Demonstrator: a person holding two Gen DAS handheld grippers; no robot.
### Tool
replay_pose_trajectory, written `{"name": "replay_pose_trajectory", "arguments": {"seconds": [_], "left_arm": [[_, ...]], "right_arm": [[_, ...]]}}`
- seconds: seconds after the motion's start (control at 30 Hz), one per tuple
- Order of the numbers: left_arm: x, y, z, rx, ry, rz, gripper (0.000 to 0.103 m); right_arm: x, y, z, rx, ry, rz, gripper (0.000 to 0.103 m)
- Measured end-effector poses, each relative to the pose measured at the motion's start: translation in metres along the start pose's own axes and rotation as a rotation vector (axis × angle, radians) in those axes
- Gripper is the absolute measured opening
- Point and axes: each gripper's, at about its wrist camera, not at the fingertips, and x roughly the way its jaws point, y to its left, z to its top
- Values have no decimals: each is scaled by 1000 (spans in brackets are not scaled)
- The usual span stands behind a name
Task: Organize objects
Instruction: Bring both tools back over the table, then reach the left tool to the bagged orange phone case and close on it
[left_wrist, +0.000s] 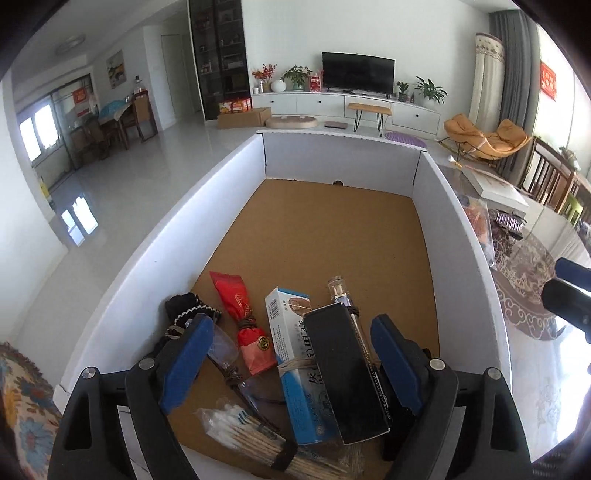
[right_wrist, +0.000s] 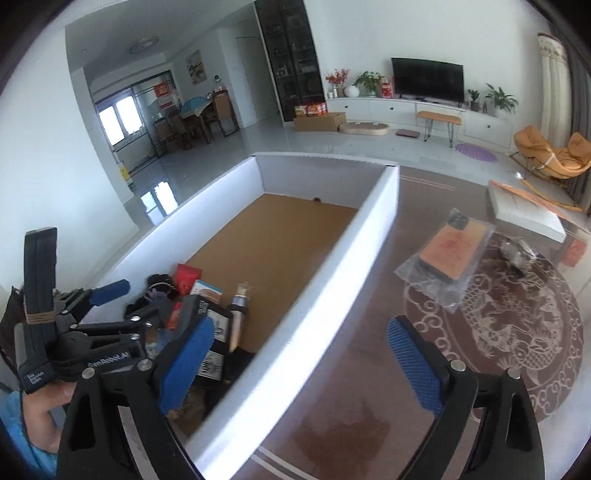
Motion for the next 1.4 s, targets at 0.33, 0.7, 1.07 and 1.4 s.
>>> {"name": "replay_pose_trajectory", "arguments": {"seconds": [0.33,0.7,1.07,1.4], "left_arm": [[-56,-74,8,74,-102,-321,87],[-52,-212,-20,200,103,-619,89],[-15,-249,-2,306,174,-551,89],[8,-264,29,341,167,-515,89]], "right_arm": [[-17,-176,-116,215,126,-482,99],[-31,-224,-135,292,105,-519,99],[-32,-226,-138,327,77,-466,99],[-32,-226,-139,336,77,-465,99]]}}
